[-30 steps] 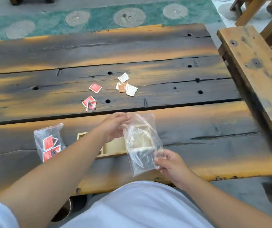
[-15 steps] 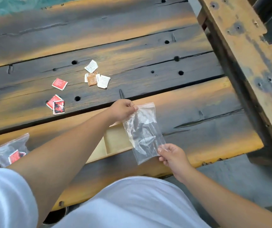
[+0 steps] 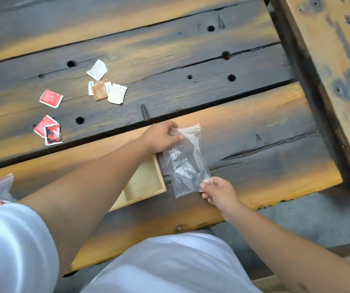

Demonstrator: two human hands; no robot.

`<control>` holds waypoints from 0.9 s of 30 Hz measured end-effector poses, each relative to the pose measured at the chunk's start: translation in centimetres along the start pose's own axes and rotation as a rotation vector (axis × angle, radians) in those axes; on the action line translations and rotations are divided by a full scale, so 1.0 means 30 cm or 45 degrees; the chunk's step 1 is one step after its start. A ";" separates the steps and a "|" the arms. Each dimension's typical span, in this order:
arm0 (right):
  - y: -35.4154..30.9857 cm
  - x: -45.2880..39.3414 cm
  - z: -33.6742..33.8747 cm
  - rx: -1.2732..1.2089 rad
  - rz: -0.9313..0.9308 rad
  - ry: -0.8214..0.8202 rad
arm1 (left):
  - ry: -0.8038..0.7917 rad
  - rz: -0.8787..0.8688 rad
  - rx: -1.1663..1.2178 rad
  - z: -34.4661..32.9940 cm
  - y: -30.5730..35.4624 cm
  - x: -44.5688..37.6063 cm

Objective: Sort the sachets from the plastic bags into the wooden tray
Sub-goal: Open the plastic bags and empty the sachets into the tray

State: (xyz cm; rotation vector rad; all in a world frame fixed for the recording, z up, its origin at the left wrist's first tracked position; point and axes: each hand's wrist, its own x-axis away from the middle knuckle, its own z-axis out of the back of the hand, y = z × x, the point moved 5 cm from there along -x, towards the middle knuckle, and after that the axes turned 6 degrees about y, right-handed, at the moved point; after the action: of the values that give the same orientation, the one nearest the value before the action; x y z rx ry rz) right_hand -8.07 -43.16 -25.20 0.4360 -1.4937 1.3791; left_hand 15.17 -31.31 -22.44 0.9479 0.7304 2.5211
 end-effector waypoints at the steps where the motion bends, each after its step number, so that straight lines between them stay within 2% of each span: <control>1: 0.003 -0.004 -0.004 0.014 -0.012 -0.007 | 0.001 -0.036 -0.005 -0.006 0.017 -0.005; 4: 0.009 -0.011 -0.013 0.050 -0.034 -0.013 | -0.020 -0.058 -0.005 -0.029 0.047 -0.021; 7: 0.006 -0.011 -0.005 0.112 -0.035 -0.005 | -0.007 0.009 0.018 -0.034 0.040 -0.028; 11: 0.005 -0.015 0.003 0.283 -0.035 -0.010 | 0.118 0.103 0.069 -0.013 -0.013 -0.031; 21: 0.006 -0.015 0.003 0.373 -0.041 0.026 | 0.171 0.069 -0.060 -0.006 -0.039 -0.016; 24: 0.002 -0.015 0.009 0.536 -0.001 0.039 | 0.176 -0.001 -0.088 0.005 -0.040 -0.010; 27: -0.022 0.007 0.017 0.873 0.181 0.047 | 0.191 -0.047 -0.122 0.019 -0.041 0.005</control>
State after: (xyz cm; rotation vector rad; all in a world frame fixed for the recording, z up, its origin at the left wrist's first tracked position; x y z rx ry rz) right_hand -7.83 -43.73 -24.58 0.7293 -1.0004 1.9950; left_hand 15.62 -30.05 -22.70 0.7134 0.6567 2.5898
